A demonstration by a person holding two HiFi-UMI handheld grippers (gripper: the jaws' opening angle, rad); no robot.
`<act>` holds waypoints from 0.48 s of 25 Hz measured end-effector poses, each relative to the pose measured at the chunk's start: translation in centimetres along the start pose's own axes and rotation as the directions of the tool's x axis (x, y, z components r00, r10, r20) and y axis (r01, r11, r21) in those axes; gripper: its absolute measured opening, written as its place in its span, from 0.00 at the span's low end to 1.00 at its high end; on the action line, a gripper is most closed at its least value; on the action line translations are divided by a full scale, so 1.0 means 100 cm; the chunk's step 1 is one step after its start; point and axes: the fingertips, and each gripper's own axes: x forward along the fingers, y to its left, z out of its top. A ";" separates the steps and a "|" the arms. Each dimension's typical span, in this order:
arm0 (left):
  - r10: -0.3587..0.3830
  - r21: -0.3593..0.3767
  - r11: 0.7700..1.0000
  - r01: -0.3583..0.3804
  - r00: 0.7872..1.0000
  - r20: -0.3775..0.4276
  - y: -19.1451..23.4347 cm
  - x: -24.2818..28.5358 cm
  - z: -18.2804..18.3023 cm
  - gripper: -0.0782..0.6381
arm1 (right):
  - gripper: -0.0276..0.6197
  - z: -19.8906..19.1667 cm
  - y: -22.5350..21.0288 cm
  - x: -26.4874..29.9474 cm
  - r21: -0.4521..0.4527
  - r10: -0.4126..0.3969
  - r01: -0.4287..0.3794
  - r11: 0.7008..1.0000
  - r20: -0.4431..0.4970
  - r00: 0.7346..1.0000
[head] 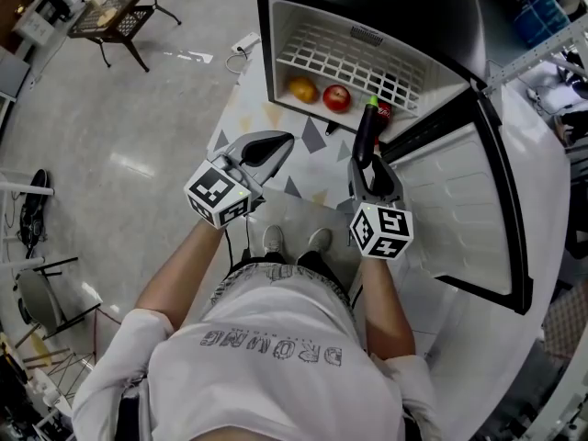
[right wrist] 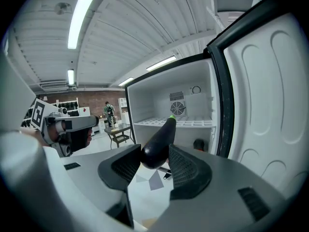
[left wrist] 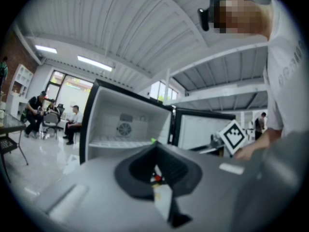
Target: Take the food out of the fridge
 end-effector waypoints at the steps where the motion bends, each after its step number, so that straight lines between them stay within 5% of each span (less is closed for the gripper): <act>1: 0.001 0.002 1.000 -0.001 1.000 0.002 0.000 0.000 0.002 0.12 | 0.31 0.003 0.000 -0.002 -0.002 0.001 -0.001 1.000 0.006 1.000; 12: -0.002 0.007 1.000 0.002 1.000 0.021 -0.001 0.004 0.014 0.12 | 0.31 0.033 0.002 -0.014 0.002 0.022 -0.023 1.000 0.057 0.998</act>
